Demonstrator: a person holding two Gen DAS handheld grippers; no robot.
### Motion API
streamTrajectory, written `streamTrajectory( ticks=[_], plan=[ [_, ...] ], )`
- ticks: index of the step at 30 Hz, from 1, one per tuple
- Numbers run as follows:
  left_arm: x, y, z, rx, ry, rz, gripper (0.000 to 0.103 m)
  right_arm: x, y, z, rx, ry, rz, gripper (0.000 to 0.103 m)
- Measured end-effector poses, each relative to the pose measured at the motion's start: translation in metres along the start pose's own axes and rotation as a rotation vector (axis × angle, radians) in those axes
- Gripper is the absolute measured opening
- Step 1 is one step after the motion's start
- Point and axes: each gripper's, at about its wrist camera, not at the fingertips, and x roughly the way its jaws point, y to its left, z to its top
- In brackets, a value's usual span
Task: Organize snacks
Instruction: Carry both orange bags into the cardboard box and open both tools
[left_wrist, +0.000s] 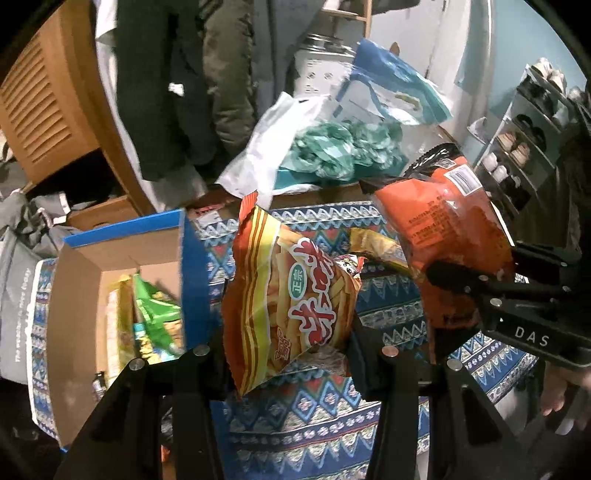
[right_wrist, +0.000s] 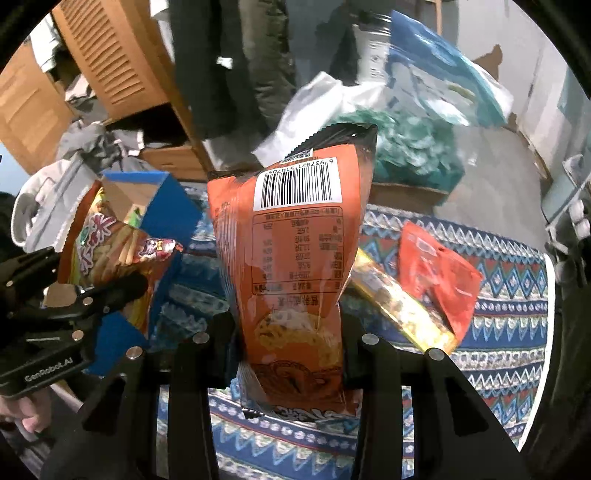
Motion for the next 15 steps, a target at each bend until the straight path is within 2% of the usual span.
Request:
streamTrajectory(
  ticks=[15],
  plan=[
    [-0.026, 0.085, -0.022, -0.112, -0.009, 0.074, 0.048, 0.012, 0.077, 0.028, -0.098, 0.004, 0.085, 0.038]
  ],
)
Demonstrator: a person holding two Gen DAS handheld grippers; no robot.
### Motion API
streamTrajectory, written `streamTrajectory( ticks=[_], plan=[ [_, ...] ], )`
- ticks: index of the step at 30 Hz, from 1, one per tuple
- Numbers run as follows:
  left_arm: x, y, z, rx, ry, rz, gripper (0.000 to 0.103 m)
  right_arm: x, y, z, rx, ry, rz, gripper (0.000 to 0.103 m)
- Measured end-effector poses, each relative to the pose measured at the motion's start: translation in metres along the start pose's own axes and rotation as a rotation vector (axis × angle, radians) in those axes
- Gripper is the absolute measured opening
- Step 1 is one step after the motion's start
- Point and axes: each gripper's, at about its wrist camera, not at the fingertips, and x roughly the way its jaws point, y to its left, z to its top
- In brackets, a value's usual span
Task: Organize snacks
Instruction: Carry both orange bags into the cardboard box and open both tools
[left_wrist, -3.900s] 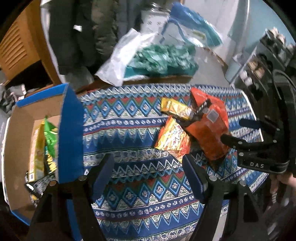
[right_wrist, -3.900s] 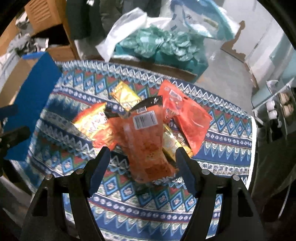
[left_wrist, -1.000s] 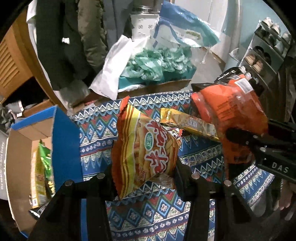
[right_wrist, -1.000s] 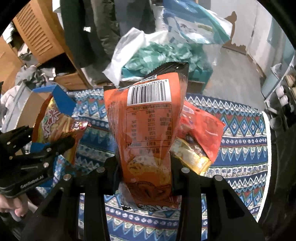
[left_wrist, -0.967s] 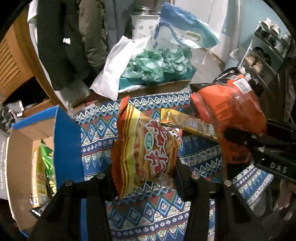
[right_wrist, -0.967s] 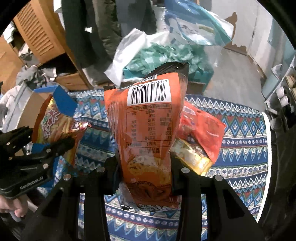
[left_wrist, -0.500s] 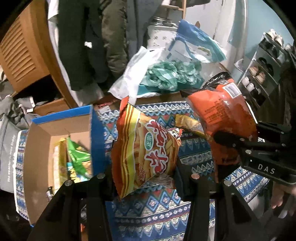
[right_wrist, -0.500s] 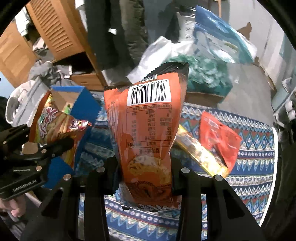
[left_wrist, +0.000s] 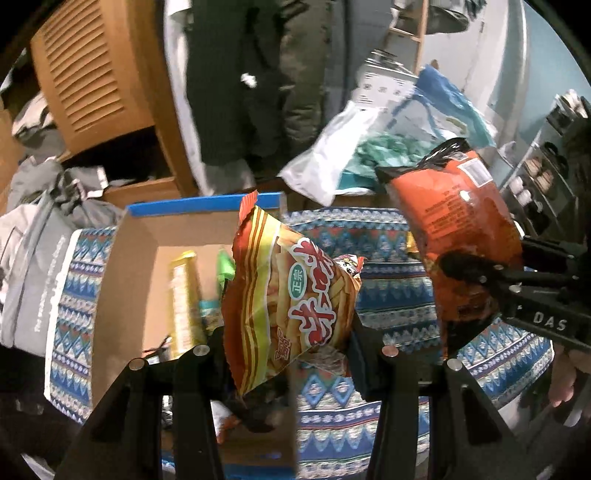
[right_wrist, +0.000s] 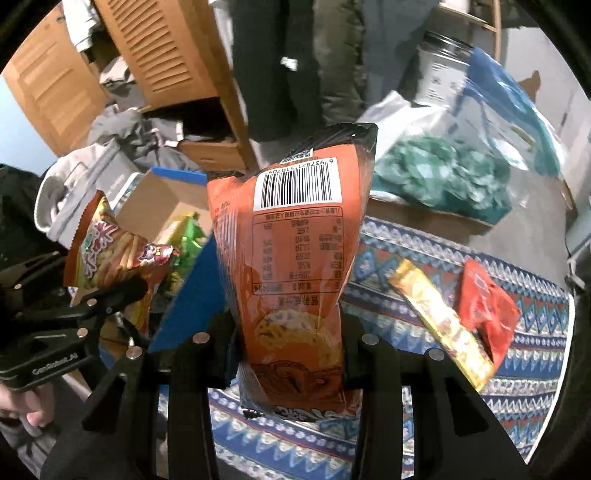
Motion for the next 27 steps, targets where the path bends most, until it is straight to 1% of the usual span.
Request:
streamTrajectory(
  ticks=[11, 20, 27],
  plan=[
    [0.005, 0.06, -0.017, -0.123, 0.02, 0.025, 0.048, 0.021, 0.053, 0.019, -0.053, 0.025, 0.071, 0.038],
    [0.006, 0.096, -0.031, -0.194, 0.023, 0.057, 0.049, 0.048, 0.089, 0.035, -0.068, 0.066, 0.116, 0.038],
    [0.013, 0.118, -0.039, -0.246, 0.045, 0.068, 0.049, 0.066, 0.115, 0.043, -0.089, 0.097, 0.138, 0.038]
  ],
)
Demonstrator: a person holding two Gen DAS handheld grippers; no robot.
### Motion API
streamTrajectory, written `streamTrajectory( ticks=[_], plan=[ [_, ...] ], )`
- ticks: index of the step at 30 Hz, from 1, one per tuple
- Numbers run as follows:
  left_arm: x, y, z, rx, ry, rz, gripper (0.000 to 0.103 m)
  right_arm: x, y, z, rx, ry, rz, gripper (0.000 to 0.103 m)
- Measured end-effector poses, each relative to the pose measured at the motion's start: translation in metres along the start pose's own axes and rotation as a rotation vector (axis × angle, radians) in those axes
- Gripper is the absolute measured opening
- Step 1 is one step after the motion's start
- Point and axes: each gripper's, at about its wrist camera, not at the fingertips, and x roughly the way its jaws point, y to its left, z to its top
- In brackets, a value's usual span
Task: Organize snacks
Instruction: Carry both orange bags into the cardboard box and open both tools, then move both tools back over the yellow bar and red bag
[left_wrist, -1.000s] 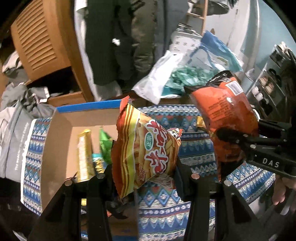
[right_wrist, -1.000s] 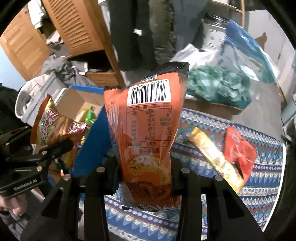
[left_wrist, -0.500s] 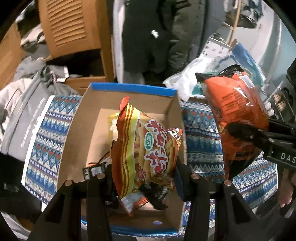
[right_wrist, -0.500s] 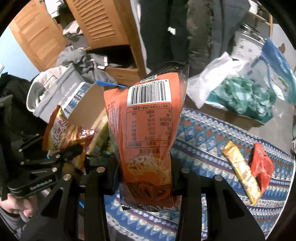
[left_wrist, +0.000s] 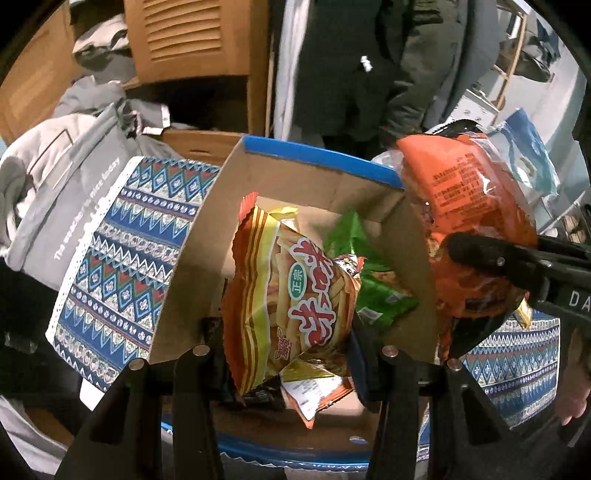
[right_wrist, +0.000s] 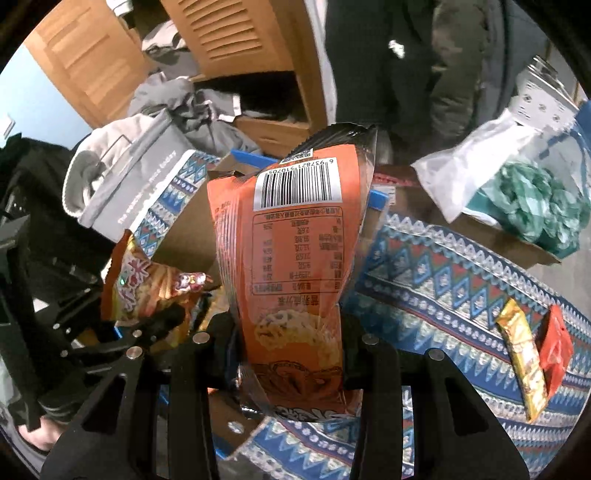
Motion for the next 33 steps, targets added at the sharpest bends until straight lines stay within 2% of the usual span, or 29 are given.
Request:
streamTrajectory(
  ticks=[10, 15, 18, 23, 26, 33],
  plan=[
    [0.005, 0.009, 0.002, -0.037, 0.011, 0.009, 0.049, 0.028, 0.021, 0.004, -0.041, 0.058, 0.01, 0.04],
    [0.008, 0.013, 0.0, -0.046, 0.026, 0.039, 0.057, 0.029, 0.023, 0.006, -0.03, 0.05, 0.016, 0.049],
    [0.004, 0.015, 0.001, -0.061, 0.019, 0.048, 0.064, 0.023, 0.023, 0.007, -0.035, 0.023, 0.023, 0.06],
    [-0.003, 0.013, 0.002, -0.069, 0.001, 0.032, 0.068, 0.005, 0.023, 0.009, -0.049, -0.021, 0.016, 0.06],
    [-0.006, 0.008, 0.003, -0.057, -0.002, 0.027, 0.068, -0.005, 0.02, 0.008, -0.058, -0.042, -0.005, 0.064],
    [-0.017, -0.01, 0.006, -0.031, -0.023, 0.0, 0.068, -0.022, -0.002, 0.0, -0.043, -0.065, -0.042, 0.064]
  ],
)
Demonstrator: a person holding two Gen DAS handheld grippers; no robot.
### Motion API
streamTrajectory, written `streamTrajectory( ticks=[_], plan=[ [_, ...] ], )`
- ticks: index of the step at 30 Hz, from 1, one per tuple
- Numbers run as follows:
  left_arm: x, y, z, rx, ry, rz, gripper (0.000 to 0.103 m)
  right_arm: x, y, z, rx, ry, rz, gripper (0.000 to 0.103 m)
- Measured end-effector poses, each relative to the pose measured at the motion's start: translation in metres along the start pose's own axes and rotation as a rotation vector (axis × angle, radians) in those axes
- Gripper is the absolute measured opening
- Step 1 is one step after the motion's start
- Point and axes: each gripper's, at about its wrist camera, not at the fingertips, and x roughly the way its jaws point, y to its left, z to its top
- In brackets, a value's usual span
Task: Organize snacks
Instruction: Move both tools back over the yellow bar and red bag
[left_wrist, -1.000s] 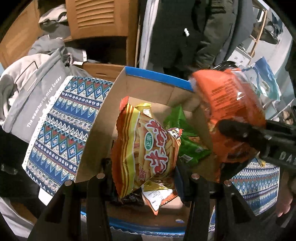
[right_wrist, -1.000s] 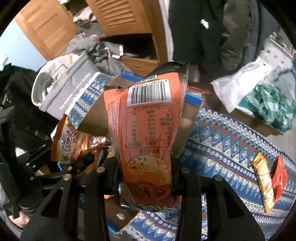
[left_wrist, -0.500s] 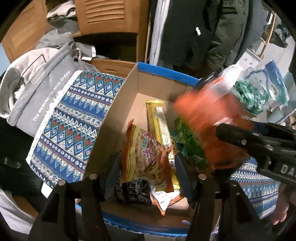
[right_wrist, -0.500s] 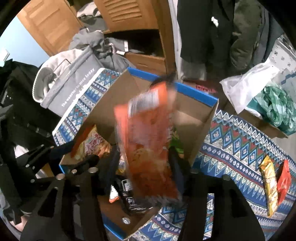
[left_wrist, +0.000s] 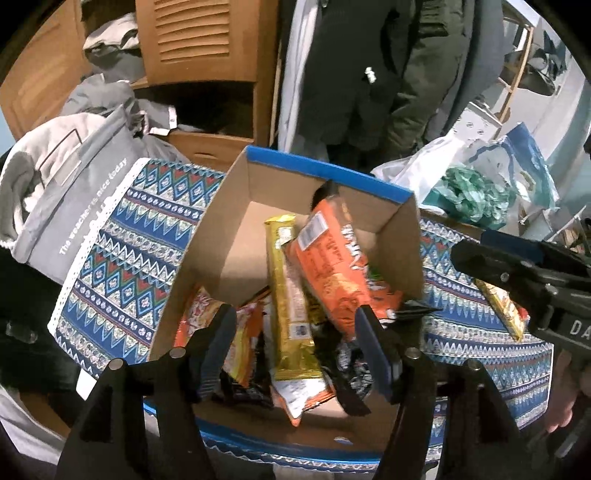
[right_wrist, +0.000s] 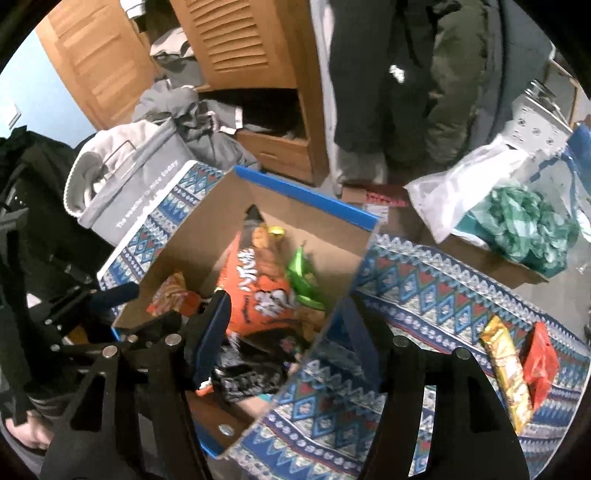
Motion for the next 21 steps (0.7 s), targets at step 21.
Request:
streamTrajectory(
  ticks=[21],
  plan=[
    [-0.007, -0.087, -0.005, 0.153, 0.002, -0.054, 0.07, -0.065, -0.096, -0.052, 0.079, -0.051, -0.155, 0.07]
  ],
)
